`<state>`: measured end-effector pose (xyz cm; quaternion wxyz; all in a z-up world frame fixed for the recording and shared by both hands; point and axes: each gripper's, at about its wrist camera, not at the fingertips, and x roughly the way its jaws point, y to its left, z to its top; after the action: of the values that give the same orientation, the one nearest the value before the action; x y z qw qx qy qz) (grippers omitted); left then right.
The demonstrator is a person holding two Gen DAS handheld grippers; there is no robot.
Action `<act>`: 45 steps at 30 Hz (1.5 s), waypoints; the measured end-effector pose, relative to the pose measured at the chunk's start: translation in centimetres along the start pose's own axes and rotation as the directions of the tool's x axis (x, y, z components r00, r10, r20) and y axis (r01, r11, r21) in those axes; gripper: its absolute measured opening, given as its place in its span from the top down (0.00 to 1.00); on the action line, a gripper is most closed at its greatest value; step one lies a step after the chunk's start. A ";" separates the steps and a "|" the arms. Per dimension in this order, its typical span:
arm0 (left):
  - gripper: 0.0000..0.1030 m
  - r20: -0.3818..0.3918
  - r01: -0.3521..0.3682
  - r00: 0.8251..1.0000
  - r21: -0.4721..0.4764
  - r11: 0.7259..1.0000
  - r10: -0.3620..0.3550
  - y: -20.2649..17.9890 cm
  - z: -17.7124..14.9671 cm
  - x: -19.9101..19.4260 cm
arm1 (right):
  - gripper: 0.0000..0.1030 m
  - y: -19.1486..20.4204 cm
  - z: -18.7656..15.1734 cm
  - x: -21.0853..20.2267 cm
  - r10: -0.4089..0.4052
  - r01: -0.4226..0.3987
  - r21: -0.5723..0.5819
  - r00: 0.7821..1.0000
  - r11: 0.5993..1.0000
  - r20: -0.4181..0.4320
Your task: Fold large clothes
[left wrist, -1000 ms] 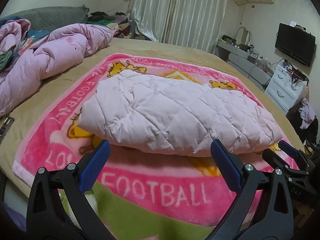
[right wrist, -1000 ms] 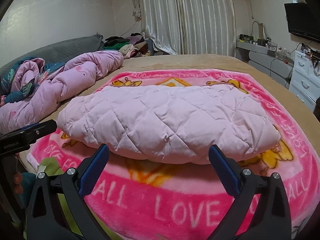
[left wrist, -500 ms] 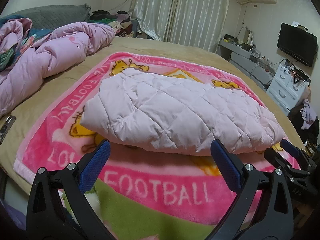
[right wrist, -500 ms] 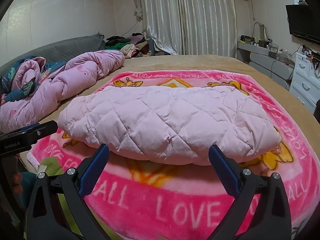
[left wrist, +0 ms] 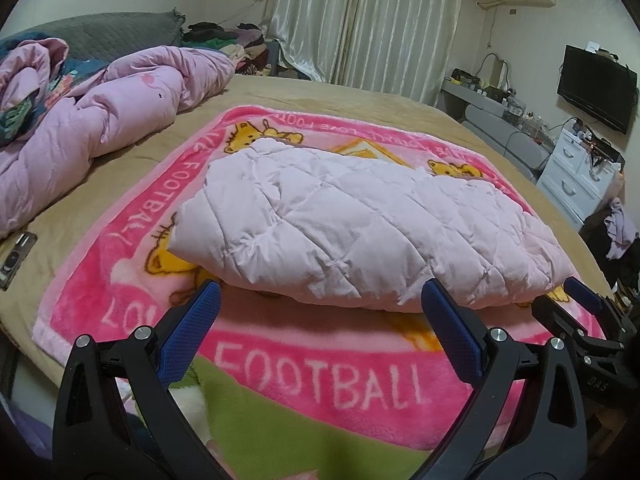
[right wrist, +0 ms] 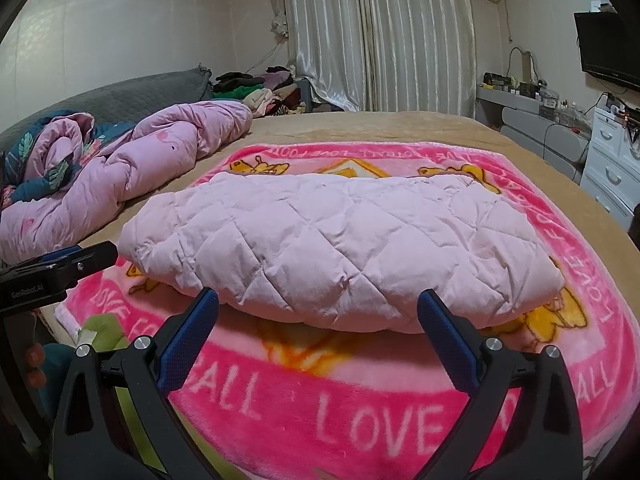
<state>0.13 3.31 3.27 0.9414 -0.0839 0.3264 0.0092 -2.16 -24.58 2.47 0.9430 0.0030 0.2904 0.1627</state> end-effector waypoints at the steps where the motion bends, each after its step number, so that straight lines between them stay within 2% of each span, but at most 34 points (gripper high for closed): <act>1: 0.09 0.001 0.001 1.000 0.000 1.000 -0.001 0.0 0.0 0.0 | 0.04 0.0 0.0 0.0 0.000 0.000 0.000 1.000 1.000 0.001; 45: 0.09 0.000 -0.010 1.000 -0.002 1.000 0.010 0.8 0.0 -0.4 | 0.04 0.3 0.0 0.0 -0.002 0.002 -0.004 1.000 1.000 0.000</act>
<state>-0.26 4.08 3.42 0.9414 -0.0833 0.3266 0.0145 -2.31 -24.32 2.49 0.9431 0.0008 0.2900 0.1626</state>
